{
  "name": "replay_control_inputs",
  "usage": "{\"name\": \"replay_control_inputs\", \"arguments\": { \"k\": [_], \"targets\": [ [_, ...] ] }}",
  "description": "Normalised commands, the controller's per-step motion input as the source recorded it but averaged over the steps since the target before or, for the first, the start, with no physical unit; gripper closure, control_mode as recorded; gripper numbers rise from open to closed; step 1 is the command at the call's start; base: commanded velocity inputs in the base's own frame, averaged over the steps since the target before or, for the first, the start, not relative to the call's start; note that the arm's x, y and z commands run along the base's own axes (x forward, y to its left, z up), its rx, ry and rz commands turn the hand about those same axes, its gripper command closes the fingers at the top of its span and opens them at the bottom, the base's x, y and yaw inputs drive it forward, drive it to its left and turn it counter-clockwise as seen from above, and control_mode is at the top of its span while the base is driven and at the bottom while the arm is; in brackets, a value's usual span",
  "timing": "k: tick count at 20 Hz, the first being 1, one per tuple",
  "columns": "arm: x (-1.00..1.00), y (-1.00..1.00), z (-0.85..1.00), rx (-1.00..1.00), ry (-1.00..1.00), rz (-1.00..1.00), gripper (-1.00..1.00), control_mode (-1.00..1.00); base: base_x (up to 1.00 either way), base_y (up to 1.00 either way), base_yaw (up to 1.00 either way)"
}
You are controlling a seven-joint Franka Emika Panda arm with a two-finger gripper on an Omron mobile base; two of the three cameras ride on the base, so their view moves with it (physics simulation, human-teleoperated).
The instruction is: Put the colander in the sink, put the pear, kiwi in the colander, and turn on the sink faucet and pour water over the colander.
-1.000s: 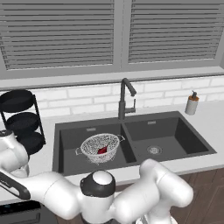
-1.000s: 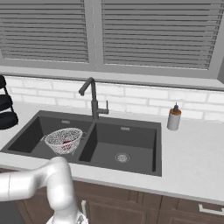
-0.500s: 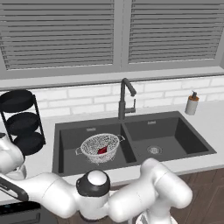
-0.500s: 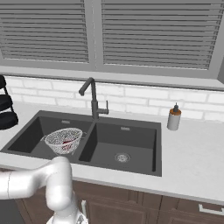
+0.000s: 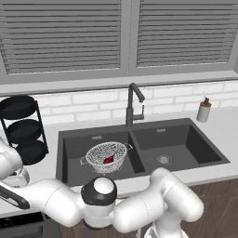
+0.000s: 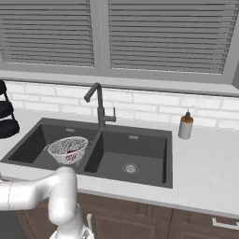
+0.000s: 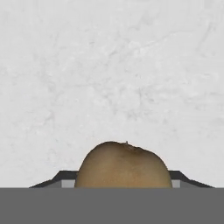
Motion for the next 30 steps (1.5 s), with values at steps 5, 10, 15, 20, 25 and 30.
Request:
{"name": "replay_control_inputs", "arguments": {
  "k": [5, 10, 15, 20, 25, 30],
  "targets": [
    [-0.35, -1.00, 0.37, 0.00, -0.13, -0.04, 1.00, -1.00, 0.00, 0.00, 0.00],
    [-0.12, -1.00, 0.16, 0.00, -0.06, -0.04, 1.00, -1.00, 0.00, 0.00, 0.00],
    [0.00, -1.00, 0.00, 0.00, 0.00, -0.05, 1.00, -1.00, 0.00, 0.00, 0.00],
    [0.29, -1.00, 0.00, 0.02, 0.00, -0.07, 1.00, -1.00, 0.00, 0.00, 0.00],
    [0.65, -1.00, 0.00, 0.00, 0.00, -0.07, 1.00, -1.00, 0.00, 0.00, 0.00],
    [0.96, -0.80, -0.01, 0.00, 0.00, -0.05, 1.00, -1.00, 0.00, 0.00, 0.00]
  ]
}}
